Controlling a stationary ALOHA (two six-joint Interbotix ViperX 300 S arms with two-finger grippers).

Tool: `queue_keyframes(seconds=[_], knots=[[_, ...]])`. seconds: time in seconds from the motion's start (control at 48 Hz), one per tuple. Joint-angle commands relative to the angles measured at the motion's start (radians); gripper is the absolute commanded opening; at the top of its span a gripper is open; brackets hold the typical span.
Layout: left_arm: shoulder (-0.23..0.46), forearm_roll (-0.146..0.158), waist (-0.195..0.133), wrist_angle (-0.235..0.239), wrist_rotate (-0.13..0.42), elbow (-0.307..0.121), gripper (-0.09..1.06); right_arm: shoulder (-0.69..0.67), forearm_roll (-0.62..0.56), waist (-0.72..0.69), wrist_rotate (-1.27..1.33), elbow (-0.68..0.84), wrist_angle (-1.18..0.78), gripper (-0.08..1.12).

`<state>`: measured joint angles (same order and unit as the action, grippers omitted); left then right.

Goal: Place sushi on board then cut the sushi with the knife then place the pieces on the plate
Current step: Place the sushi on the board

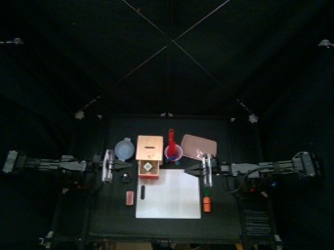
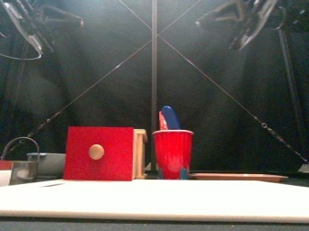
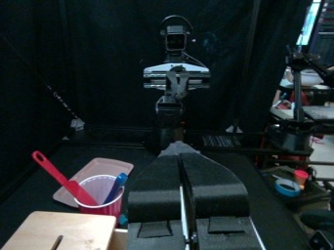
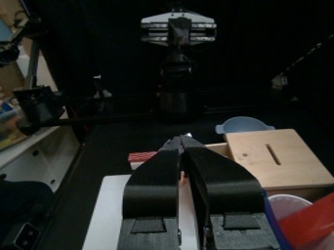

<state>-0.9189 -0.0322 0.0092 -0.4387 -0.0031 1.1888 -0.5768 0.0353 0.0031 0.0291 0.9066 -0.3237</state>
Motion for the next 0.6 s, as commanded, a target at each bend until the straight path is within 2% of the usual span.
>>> queue_keyframes(seconds=[0.021, 0.146, 0.354, 0.604], knots=[[0.012, -0.017, -0.003, -0.012, -0.003, -0.015, 0.19, 0.124, 0.046, 0.002, 0.008, -0.141, 0.057, 0.12], [0.014, -0.026, -0.012, -0.012, -0.003, -0.015, 0.19, 0.23, 0.11, -0.009, 0.006, -0.258, 0.207, 0.16], [0.012, -0.025, -0.043, -0.017, -0.002, 0.005, 0.19, 0.393, 0.141, -0.034, 0.009, -0.442, 0.462, 0.26], [0.012, -0.026, -0.071, -0.048, -0.003, 0.044, 0.19, 0.563, 0.265, -0.101, 0.04, -0.618, 0.609, 0.43]])
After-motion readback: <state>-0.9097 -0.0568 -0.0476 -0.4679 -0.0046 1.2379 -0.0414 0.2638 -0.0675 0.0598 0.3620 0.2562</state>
